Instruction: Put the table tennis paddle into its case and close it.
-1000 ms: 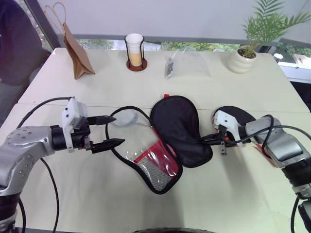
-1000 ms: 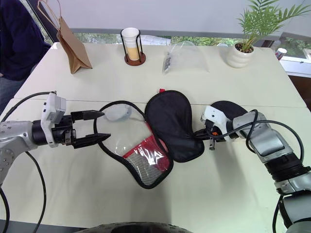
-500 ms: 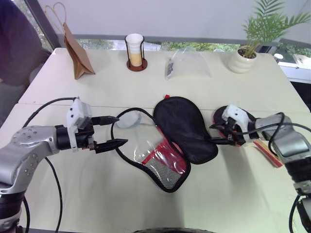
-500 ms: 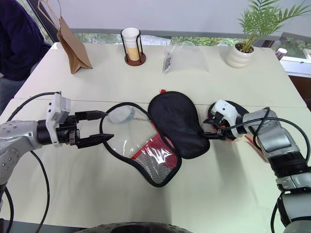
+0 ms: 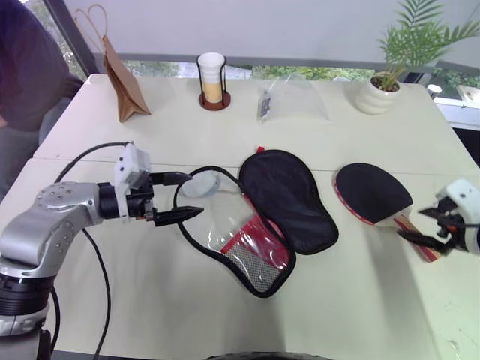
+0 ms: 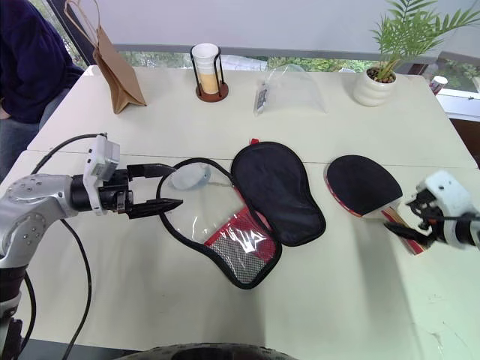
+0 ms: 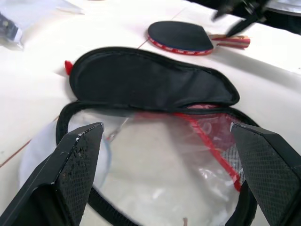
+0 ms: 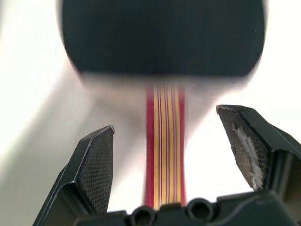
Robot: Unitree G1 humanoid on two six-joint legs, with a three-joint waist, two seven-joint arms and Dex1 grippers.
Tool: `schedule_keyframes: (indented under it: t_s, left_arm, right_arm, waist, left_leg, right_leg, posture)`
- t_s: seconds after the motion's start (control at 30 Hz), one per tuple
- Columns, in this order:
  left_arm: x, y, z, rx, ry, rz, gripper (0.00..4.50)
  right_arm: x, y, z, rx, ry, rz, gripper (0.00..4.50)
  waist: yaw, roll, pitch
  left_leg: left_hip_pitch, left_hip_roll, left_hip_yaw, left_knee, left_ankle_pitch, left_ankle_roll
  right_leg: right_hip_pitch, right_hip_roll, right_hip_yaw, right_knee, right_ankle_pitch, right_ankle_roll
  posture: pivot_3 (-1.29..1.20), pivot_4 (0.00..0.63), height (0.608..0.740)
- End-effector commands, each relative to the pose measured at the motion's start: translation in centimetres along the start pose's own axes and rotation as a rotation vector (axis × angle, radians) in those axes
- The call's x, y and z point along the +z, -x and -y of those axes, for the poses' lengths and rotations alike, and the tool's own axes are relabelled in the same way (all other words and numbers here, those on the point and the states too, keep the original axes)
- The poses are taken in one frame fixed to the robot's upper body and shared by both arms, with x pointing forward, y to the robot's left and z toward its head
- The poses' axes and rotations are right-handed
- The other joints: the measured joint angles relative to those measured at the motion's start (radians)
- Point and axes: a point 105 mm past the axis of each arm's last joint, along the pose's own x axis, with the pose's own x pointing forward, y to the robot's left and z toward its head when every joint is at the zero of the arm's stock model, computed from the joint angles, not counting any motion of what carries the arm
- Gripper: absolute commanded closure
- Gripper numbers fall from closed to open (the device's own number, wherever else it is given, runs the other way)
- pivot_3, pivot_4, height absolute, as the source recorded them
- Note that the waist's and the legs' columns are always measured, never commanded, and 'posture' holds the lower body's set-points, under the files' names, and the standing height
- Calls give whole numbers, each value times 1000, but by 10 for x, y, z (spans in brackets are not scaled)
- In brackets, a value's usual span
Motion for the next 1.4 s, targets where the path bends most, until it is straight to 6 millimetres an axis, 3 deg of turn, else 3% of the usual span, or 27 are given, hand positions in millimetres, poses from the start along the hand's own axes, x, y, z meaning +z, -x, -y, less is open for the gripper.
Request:
schedule_keyframes:
  t_s: [0.03,0.2,0.23,0.3,0.43,0.47,0.63,0.8,0.9,0.97,1.2,1.4]
  left_arm:
    - [11,-1,2,-25,-60,21,0]
    - [11,-2,7,-65,-71,8,0]
    - [10,-2,9,-77,-72,5,0]
    - [9,-1,12,-98,-77,-4,0]
    - [8,0,19,-142,-80,-19,0]
    - [7,0,20,-150,-82,-22,0]
    - [6,-1,21,-161,-84,-24,0]
    - [7,-3,19,-159,-85,-16,0]
    - [7,-6,19,-159,-81,-6,0]
    - [7,-8,18,-156,-78,2,0]
    - [6,-11,18,-149,-64,10,0]
    - [5,-10,20,-139,-57,9,0]
  right_arm:
    - [0,8,8,-36,20,6,651]
    - [-8,4,10,-31,-23,-1,651]
    - [-8,3,9,-27,-31,3,883]
    - [-8,1,8,-17,-39,10,1394]
    - [-5,0,6,-3,-43,19,3424]
    - [-3,0,6,1,-43,24,3723]
    - [9,5,7,-14,-38,50,3729]
    - [53,24,3,-51,-54,182,3729]
    - [88,28,-20,-21,-31,269,3729]
    - [104,19,-40,-1,-48,302,3729]
    - [124,-11,-95,47,-116,304,3729]
    - [121,-27,-115,50,-126,252,3729]
  waist:
    - [-1,0,0]
    - [3,0,0]
    - [3,0,0]
    - [3,0,0]
    - [3,0,0]
    - [3,0,0]
    - [3,0,0]
    - [2,2,1]
    - [2,2,1]
    - [3,1,1]
    - [6,1,1]
    - [4,1,1]
  left_leg:
    - [0,0,0,0,0,0]
    - [0,0,0,0,0,0]
    - [0,0,0,0,0,0]
    - [0,0,0,0,0,0]
    - [0,0,0,0,0,0]
    - [0,0,0,1,0,0]
    - [0,0,0,1,0,1]
    - [-1,0,0,1,0,1]
    - [-1,0,0,0,0,1]
    - [-1,0,0,1,0,1]
    - [-2,-1,-1,2,0,1]
    - [-3,-1,0,2,0,1]
  right_leg:
    - [0,0,0,0,0,0]
    - [0,0,0,0,0,0]
    - [0,0,0,0,0,0]
    - [0,0,0,0,0,0]
    - [0,0,0,0,0,0]
    - [0,0,0,0,0,0]
    - [0,0,0,0,0,0]
    - [-1,0,0,0,0,0]
    - [-1,1,0,0,0,0]
    - [-1,1,0,0,0,0]
    - [-1,-1,0,0,0,0]
    - [-3,-1,0,1,0,0]
  posture:
    - [0,150,740]
    - [0,150,740]
    - [0,150,740]
    - [0,150,740]
    - [0,150,740]
    - [0,150,740]
    - [0,150,740]
    - [0,150,740]
    - [0,150,740]
    - [0,150,740]
    - [0,150,740]
    - [0,150,740]
